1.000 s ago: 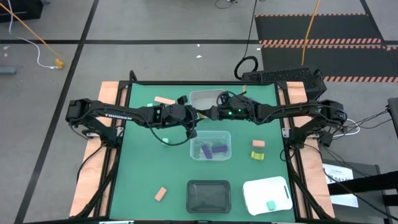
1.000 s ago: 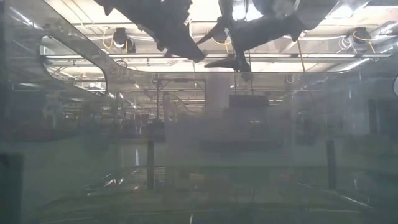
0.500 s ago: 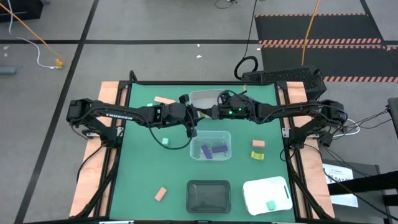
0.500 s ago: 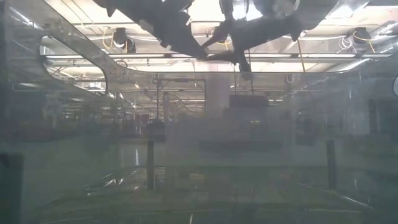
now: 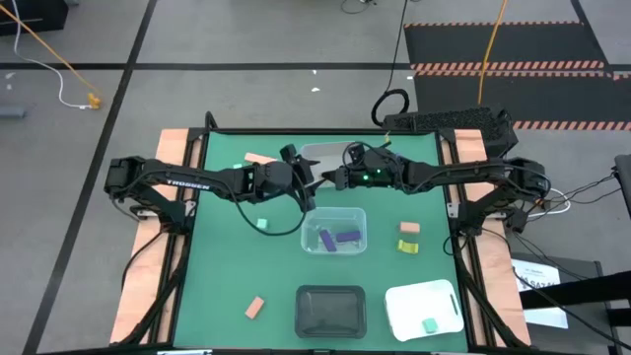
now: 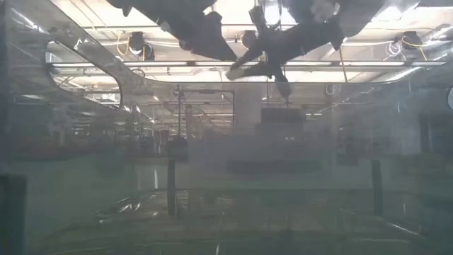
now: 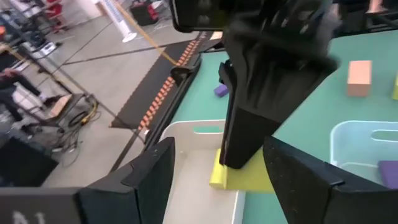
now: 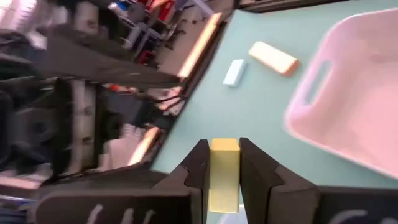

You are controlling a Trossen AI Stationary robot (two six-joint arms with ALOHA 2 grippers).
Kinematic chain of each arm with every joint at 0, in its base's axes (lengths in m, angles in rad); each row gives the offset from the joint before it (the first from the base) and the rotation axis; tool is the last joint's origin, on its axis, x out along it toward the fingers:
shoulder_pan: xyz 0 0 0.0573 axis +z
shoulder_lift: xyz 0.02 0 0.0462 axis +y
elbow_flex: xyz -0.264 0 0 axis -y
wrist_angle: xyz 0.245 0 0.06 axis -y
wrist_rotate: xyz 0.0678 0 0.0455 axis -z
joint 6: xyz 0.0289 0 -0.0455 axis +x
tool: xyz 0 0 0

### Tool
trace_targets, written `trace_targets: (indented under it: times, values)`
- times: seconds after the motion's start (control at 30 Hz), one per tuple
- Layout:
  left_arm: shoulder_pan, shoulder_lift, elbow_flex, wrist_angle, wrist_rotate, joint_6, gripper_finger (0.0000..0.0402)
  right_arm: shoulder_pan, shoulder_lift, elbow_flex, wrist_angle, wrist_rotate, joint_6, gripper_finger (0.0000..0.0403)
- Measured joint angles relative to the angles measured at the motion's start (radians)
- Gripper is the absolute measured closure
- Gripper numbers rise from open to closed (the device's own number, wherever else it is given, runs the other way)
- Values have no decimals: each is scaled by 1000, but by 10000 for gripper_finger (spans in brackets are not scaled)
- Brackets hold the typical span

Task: Sort & place blocks by color
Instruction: Put the left green block into the gray bin

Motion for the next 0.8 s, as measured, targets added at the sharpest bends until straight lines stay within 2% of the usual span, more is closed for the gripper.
trace_targets:
  times: [0.17, 0.3, 0.43, 0.7, 0.8]
  values:
    - [-1, 0, 0, -23, -87, -43, 153, -52, 2, 0, -70, 6, -64, 363]
    - [-1, 0, 0, -49, -118, -128, 152, -104, 1, 0, -110, 21, -109, 363]
    - [-1, 0, 0, -102, -133, -262, 152, -144, 1, 0, -155, 81, -156, 363]
    - [6, 0, 0, -307, -149, -559, 151, -185, 0, 0, -162, 85, -263, 355]
    - [16, 0, -1, -399, -149, -679, 151, -191, 0, -9, -150, 118, -275, 348]
